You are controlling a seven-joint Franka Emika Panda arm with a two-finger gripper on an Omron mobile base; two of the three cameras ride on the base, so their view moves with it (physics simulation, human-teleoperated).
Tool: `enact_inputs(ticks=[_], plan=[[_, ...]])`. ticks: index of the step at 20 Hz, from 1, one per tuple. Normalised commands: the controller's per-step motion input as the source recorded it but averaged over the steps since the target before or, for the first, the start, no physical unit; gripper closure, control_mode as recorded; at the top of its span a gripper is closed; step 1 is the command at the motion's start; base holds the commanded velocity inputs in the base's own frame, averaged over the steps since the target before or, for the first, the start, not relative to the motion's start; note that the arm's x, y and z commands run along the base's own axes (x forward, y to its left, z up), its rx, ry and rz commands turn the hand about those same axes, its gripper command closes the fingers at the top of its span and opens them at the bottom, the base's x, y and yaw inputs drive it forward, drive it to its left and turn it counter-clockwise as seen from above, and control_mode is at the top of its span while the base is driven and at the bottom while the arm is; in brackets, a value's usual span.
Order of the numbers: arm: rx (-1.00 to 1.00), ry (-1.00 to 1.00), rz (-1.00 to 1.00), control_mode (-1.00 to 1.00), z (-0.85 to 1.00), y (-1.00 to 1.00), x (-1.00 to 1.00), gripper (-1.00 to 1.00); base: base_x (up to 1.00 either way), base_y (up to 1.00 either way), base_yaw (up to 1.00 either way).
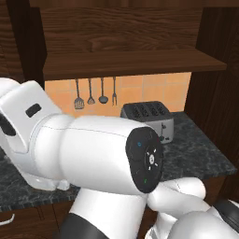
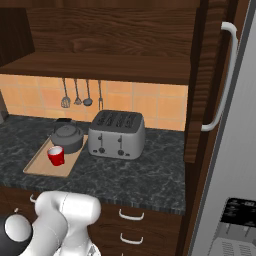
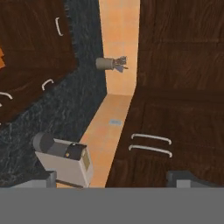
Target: Pick the kettle from the counter and place it on the tray. Then pick the mug from the cabinet and place it on the tray. Then close the cabinet doors.
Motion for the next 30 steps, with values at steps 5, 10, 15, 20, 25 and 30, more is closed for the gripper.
enact_inputs(ticks=[5,10,15,20,25,30], plan=[[0.00,-0.07,0.00,-1.00,-0.01,0.40,0.56,-1.00,0.00,0.00,0.00],[0.00,0.00,0.00,-1.00,-0.09,0.43,0.52,-1.00,0.00,0.00,0.00],[0.03,0.00,-0.03,-1.00,-0.35,0.08,0.52,-1.00,0.00,0.00,0.00],[0.07,0.00,-0.18,-1.00,-0.08,-0.19,0.45,-1.00,0.00,0.00,0.00],[0.06,0.05,-0.23,-1.00,0.00,-0.43,0.33,-1.00,0.00,0.00,0.00],[0.06,0.13,-0.19,-1.00,0.01,-0.63,0.29,-1.00,0.00,0.00,0.00]])
